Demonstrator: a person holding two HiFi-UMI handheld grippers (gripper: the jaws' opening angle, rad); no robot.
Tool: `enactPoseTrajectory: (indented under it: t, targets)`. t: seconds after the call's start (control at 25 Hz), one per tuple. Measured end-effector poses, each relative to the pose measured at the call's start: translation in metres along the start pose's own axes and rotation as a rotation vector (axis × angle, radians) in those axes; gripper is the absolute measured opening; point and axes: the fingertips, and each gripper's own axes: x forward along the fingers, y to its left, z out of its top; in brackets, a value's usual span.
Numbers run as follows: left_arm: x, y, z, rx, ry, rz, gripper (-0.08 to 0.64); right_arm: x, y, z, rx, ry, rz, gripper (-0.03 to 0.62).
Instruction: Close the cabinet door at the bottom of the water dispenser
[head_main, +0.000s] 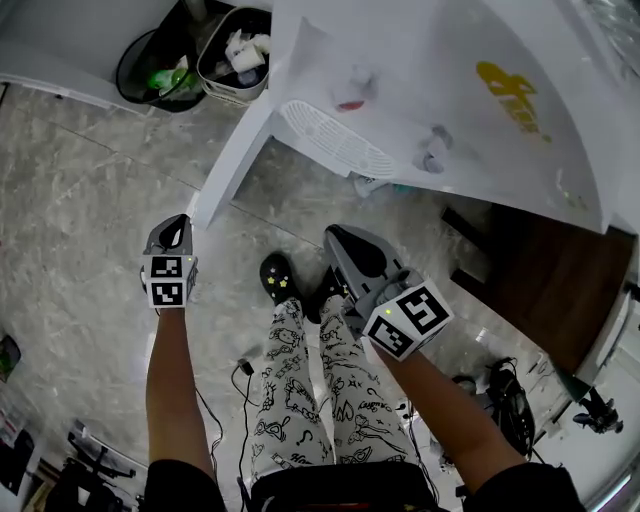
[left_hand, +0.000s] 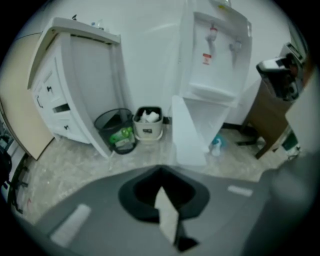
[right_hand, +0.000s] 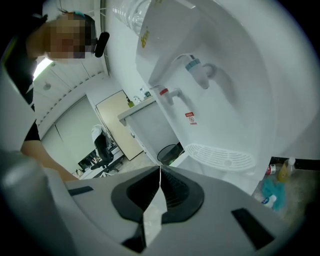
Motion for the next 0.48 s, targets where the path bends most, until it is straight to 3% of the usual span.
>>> enactPoseTrajectory:
  t: [0.24, 0.48]
  targets:
    - [-0.003, -0.035, -0.004, -0.019, -0.003, -0.074, -0.002, -0.004, -0.006, -0.001, 0.022, -0.013, -0.036, 0.017]
    - [0.010, -0.105, 0.012, -0.012, -0.016, -0.245, -0.002, -0.020, -0.019, 0.004, -0.001, -0.034, -0.089, 0.017]
